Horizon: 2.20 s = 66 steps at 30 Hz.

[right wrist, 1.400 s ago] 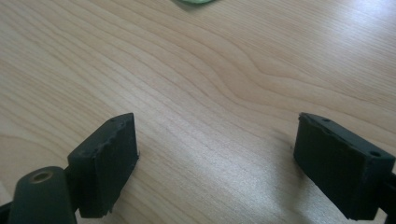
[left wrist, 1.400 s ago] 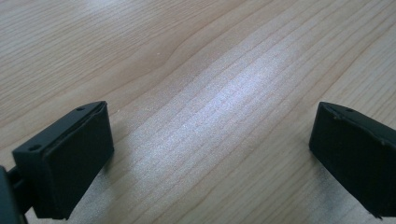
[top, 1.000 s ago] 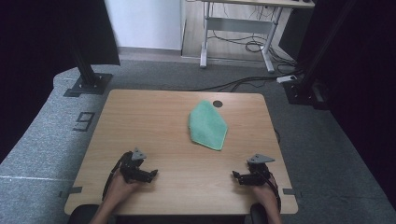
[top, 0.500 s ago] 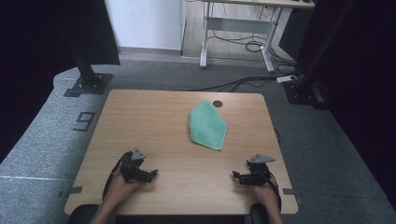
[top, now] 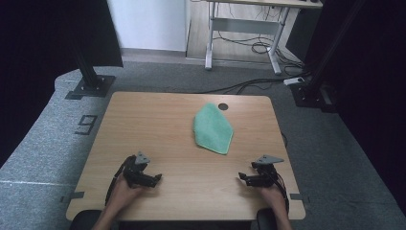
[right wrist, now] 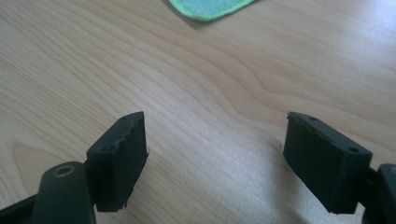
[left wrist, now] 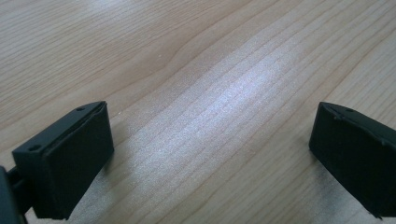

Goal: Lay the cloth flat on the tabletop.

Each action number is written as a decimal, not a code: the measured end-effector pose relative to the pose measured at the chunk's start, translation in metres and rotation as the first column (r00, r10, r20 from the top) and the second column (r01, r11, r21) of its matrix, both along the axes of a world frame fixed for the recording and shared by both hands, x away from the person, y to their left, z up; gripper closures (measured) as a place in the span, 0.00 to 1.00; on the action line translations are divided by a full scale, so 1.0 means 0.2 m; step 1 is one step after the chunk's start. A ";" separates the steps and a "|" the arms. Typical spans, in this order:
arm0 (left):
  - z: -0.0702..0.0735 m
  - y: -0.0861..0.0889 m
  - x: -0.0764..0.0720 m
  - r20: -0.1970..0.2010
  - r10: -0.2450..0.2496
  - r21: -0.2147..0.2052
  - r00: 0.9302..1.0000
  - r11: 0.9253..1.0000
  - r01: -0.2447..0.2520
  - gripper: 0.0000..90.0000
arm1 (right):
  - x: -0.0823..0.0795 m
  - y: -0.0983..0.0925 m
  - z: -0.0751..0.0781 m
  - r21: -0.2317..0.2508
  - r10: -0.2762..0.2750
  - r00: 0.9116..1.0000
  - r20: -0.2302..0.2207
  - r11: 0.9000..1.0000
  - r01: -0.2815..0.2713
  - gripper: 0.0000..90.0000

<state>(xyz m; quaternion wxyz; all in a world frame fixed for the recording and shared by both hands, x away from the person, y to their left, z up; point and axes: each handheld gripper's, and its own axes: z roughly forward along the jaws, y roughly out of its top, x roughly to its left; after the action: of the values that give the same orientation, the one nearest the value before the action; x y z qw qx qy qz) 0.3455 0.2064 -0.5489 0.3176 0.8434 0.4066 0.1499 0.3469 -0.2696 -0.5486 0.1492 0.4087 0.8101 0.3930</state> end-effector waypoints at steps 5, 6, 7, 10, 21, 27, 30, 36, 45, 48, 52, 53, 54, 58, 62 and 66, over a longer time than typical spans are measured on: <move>0.00 0.00 0.00 0.000 0.003 0.000 1.000 1.000 -0.003 0.00 | 0.02 0.01 0.03 0.006 0.007 1.000 -0.009 1.000 -0.007 0.26; 0.00 0.00 0.00 0.000 0.003 -0.001 1.000 1.000 -0.003 0.00 | 0.04 0.01 0.04 0.007 0.010 1.000 -0.016 1.000 -0.010 0.27; 0.00 0.00 0.00 0.000 0.002 -0.001 1.000 1.000 -0.002 0.00 | 0.04 0.01 0.04 0.007 0.010 1.000 -0.016 1.000 -0.010 0.27; 0.00 0.00 0.00 0.000 0.004 0.000 1.000 1.000 -0.004 0.00 | 0.07 0.02 0.06 0.011 -0.001 1.000 -0.020 1.000 0.001 0.27; 0.00 0.00 0.00 0.000 0.007 -0.001 1.000 1.000 -0.007 0.00 | 0.18 0.05 0.11 0.039 -0.023 1.000 -0.020 0.999 0.024 0.26; 0.00 0.00 0.00 0.000 0.008 -0.001 1.000 1.000 -0.008 0.00 | 0.24 0.11 0.13 0.033 -0.002 1.000 -0.020 0.999 0.002 0.30; 0.00 0.00 0.00 0.000 0.008 -0.001 1.000 1.000 -0.008 0.00 | 0.29 0.16 0.15 0.033 0.024 1.000 -0.021 0.999 -0.023 0.35; 0.00 0.00 0.00 0.000 0.008 -0.001 1.000 1.000 -0.008 0.00 | 0.35 0.24 0.19 0.032 0.070 0.997 -0.025 0.997 -0.069 0.46; 0.00 0.00 0.00 0.000 0.008 -0.001 1.000 1.000 -0.008 0.00 | 0.45 0.35 0.19 0.029 0.107 0.993 -0.046 0.994 -0.106 0.62; 0.00 0.00 0.00 0.000 0.008 0.000 1.000 1.000 -0.008 0.00 | 0.48 0.40 0.19 0.018 0.120 0.992 -0.049 0.993 -0.119 0.64; 0.00 0.00 0.00 0.000 0.008 -0.001 1.000 1.000 -0.008 0.00 | 0.52 0.46 0.17 0.006 0.123 0.991 -0.058 0.992 -0.123 0.67; 0.00 0.00 0.00 0.000 0.008 -0.001 1.000 1.000 -0.008 0.00 | 0.54 0.47 0.17 0.001 0.125 0.990 -0.057 0.992 -0.125 0.68; 0.00 0.00 0.00 0.000 0.008 -0.001 1.000 1.000 -0.008 0.00 | 0.55 0.49 0.16 -0.003 0.125 0.990 -0.058 0.992 -0.125 0.69; 0.00 0.00 0.00 0.000 0.008 0.000 1.000 1.000 -0.008 0.00 | 0.60 0.54 0.12 -0.017 0.110 0.991 -0.076 0.994 -0.112 0.72; 0.00 0.00 0.00 0.000 0.008 -0.001 1.000 1.000 -0.008 0.00 | 0.62 0.56 0.07 -0.036 0.109 0.990 -0.088 0.993 -0.112 0.75; 0.00 0.00 0.00 0.000 0.008 -0.001 1.000 1.000 -0.008 0.00 | 0.62 0.55 0.04 -0.030 0.101 0.991 -0.085 0.994 -0.104 0.84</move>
<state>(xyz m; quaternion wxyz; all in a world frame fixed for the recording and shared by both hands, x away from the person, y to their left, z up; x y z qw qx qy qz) 0.3461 0.2057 -0.5489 0.3173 0.8417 0.4101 0.1510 0.4703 -0.1597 -0.5412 0.1021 0.3797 0.8423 0.3687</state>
